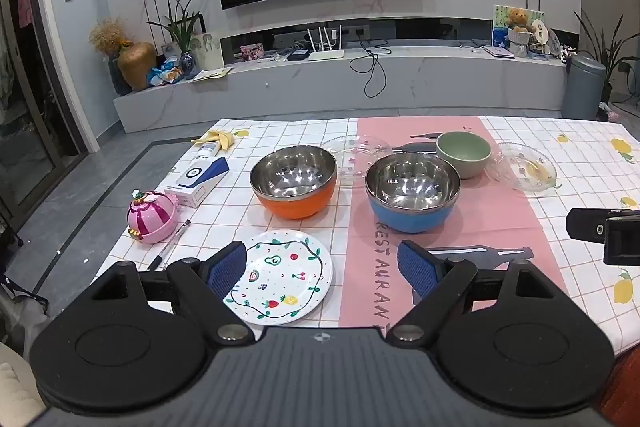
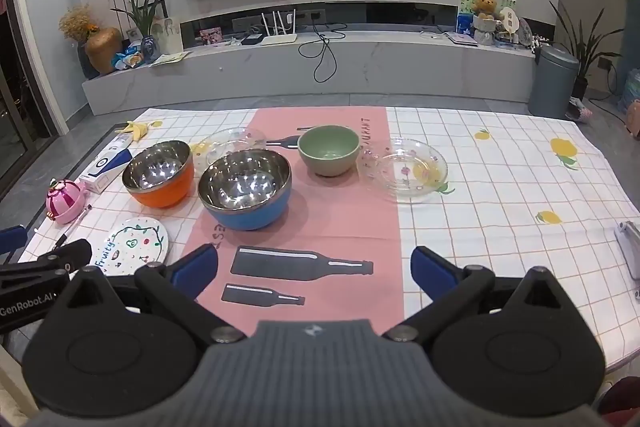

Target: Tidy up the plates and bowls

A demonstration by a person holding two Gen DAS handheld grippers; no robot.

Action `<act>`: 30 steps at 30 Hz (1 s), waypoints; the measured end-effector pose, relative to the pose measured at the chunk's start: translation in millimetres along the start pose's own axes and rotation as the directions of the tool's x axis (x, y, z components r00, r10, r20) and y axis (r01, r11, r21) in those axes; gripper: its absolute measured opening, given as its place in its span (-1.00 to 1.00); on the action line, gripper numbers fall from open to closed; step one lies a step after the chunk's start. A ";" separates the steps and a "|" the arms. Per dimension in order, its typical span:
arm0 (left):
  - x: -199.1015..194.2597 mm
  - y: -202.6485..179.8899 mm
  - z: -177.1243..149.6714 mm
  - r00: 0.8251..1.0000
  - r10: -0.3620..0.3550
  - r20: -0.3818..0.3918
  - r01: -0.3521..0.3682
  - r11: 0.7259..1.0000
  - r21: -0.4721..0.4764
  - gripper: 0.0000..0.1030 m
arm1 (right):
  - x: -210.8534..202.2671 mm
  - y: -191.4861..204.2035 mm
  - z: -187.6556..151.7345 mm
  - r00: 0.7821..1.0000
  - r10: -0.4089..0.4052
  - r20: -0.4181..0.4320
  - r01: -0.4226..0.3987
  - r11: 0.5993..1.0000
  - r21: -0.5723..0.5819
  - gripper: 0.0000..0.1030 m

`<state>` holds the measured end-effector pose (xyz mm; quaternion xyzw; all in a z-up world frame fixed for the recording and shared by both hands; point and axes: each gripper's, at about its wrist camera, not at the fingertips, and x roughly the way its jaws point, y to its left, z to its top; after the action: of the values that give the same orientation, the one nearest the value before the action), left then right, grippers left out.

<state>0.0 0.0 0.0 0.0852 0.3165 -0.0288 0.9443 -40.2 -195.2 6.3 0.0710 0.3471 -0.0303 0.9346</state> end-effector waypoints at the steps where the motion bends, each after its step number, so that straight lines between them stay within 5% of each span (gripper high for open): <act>1: 0.0 0.0 0.0 1.000 0.001 0.000 -0.001 1.000 0.001 0.94 | 0.0 -0.1 0.0 1.000 -0.003 -0.001 0.003 1.000 -0.001 0.95; 30: 5.8 -1.9 -5.3 1.000 0.000 -0.017 0.000 1.000 0.006 0.94 | 0.6 -0.9 -1.2 1.000 -0.012 -0.013 0.012 1.000 -0.008 0.95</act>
<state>1.3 -0.9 -7.9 0.0883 0.3243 -0.0293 0.9414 -40.6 -195.9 4.9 0.0653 0.3539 -0.0340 0.9324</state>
